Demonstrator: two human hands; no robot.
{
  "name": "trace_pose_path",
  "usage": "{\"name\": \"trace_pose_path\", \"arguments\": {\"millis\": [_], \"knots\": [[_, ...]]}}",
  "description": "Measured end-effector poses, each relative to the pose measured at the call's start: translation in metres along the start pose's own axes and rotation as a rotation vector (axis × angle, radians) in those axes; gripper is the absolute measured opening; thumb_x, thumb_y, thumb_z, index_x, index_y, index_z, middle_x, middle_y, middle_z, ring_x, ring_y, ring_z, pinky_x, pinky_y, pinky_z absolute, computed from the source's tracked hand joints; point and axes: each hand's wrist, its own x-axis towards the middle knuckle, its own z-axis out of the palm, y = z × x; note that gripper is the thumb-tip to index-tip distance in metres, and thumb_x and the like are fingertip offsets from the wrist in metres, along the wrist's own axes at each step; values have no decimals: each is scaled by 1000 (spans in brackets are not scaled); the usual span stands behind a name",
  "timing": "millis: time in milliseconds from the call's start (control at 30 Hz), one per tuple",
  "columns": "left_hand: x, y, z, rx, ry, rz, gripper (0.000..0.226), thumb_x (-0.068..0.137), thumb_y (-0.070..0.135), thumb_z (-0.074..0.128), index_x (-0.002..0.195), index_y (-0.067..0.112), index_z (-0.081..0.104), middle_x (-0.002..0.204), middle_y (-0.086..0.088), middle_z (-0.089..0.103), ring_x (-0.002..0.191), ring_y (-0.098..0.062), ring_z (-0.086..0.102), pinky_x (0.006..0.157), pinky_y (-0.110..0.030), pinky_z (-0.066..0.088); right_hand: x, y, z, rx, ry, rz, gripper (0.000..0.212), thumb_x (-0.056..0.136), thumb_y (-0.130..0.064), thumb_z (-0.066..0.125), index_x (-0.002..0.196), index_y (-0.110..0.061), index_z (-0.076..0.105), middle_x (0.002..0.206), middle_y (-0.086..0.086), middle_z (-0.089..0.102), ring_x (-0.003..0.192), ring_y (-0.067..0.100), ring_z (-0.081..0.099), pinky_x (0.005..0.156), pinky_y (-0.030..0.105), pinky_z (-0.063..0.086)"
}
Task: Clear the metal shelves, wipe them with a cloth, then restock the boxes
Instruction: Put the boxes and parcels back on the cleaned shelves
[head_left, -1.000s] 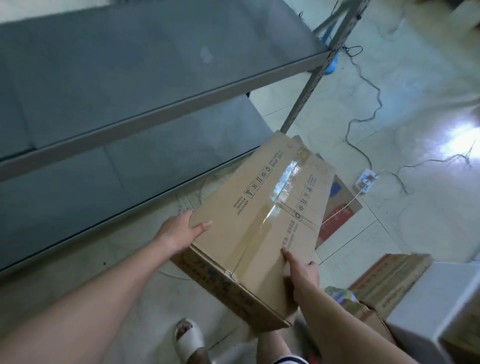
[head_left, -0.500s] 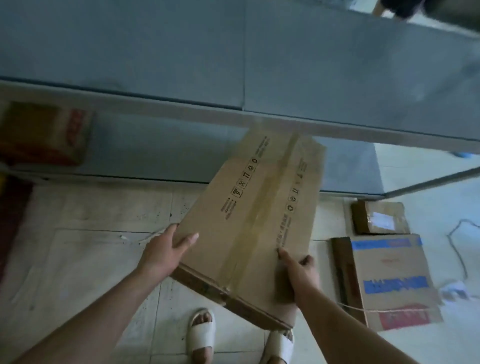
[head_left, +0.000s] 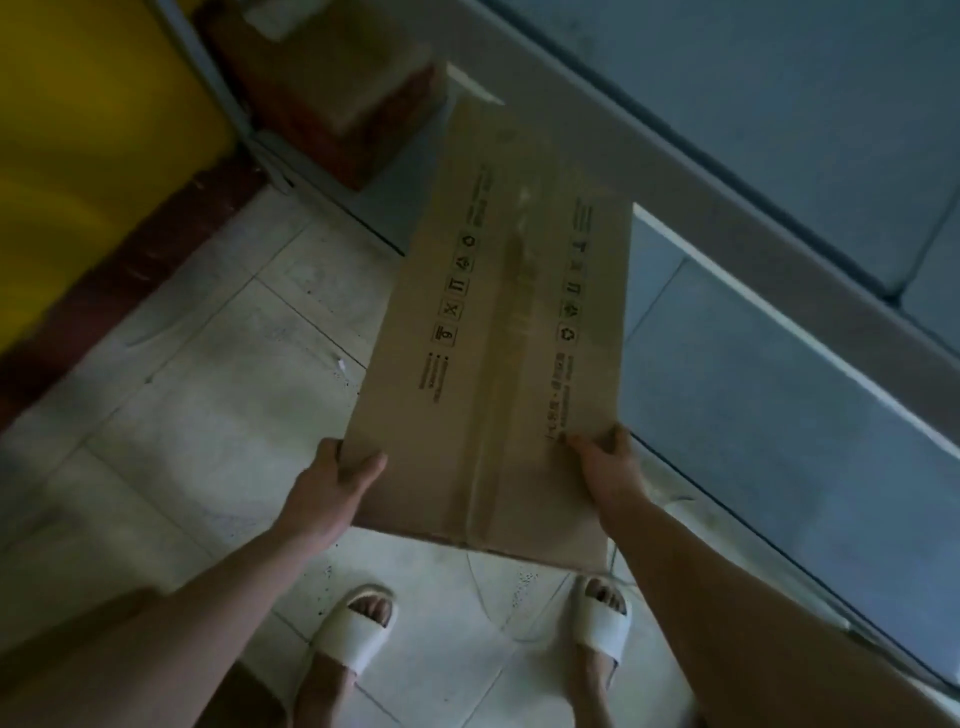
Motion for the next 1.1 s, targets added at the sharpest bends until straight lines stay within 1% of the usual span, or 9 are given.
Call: {"name": "trace_pose_path", "arguments": {"millis": [133, 233, 367, 567, 667, 767, 867, 1000, 1100], "knots": [[-4, 1, 93, -135, -30, -210, 56, 89, 52, 69, 125, 16, 46, 117, -2, 61, 99, -23, 60, 79, -34, 50, 74, -2, -22, -282, 38, -83, 83, 74, -53, 53, 152, -31, 31, 141, 8, 52, 121, 37, 55, 103, 56, 47], [-14, 24, 178, -257, -98, -308, 50, 87, 40, 75, 120, 15, 46, 119, -6, 64, 98, -23, 63, 74, -30, 48, 112, -3, -60, -539, 81, -230, 76, 94, -41, 55, 160, -27, 19, 156, 10, 36, 137, 40, 43, 113, 56, 37], [-10, 80, 264, -470, -206, -285, 93, 80, 39, 73, 153, 17, 19, 129, -9, 65, 101, -23, 65, 84, -36, 56, 146, -3, -112, -766, 44, -531, 68, 103, -22, 53, 162, -16, 19, 167, 6, 21, 150, 33, 26, 119, 48, 28], [30, 153, 301, -610, -172, -138, 64, 95, 24, 65, 146, 25, 27, 115, 2, 65, 92, -13, 63, 76, -23, 50, 148, -2, -110, -1005, -112, -776, 60, 107, -23, 44, 162, -19, 19, 169, 1, 12, 156, 22, 11, 125, 37, 9], [37, 166, 298, -698, -157, -124, 49, 93, 19, 67, 131, 31, 40, 115, 6, 64, 104, -16, 63, 99, -38, 53, 145, 10, -118, -766, 74, -697, 64, 99, -22, 57, 158, -26, 33, 166, -1, 22, 149, 26, 30, 121, 43, 27], [40, 173, 289, -744, -183, -64, 50, 91, 11, 64, 114, 50, 44, 106, 10, 65, 103, -14, 63, 98, -39, 52, 135, 47, -135, -543, 256, -400, 80, 90, -31, 69, 157, -32, 24, 165, -3, 17, 142, 35, 39, 113, 56, 39], [49, 184, 273, -742, -181, -31, 71, 82, 26, 67, 145, 38, 35, 127, 7, 62, 119, -15, 59, 106, -43, 47, 138, 70, -138, -345, 226, -167, 107, 83, -43, 78, 161, -23, 7, 166, -5, 6, 133, 46, 45, 99, 61, 51], [58, 184, 248, -646, -210, 65, 75, 84, 29, 63, 152, 30, 33, 127, 21, 57, 124, -11, 54, 111, -51, 43, 157, 54, -127, -327, 253, -135, 107, 86, -38, 77, 162, -18, 5, 169, -1, -3, 142, 46, 34, 113, 58, 39], [67, 181, 221, -602, -251, 121, 90, 85, 29, 65, 159, 38, 15, 157, 5, 39, 144, -14, 37, 117, -52, 34, 171, 36, -120, -394, 242, -221, 101, 81, -40, 79, 158, -18, 18, 168, 3, 2, 146, 44, 28, 118, 57, 31]]}}
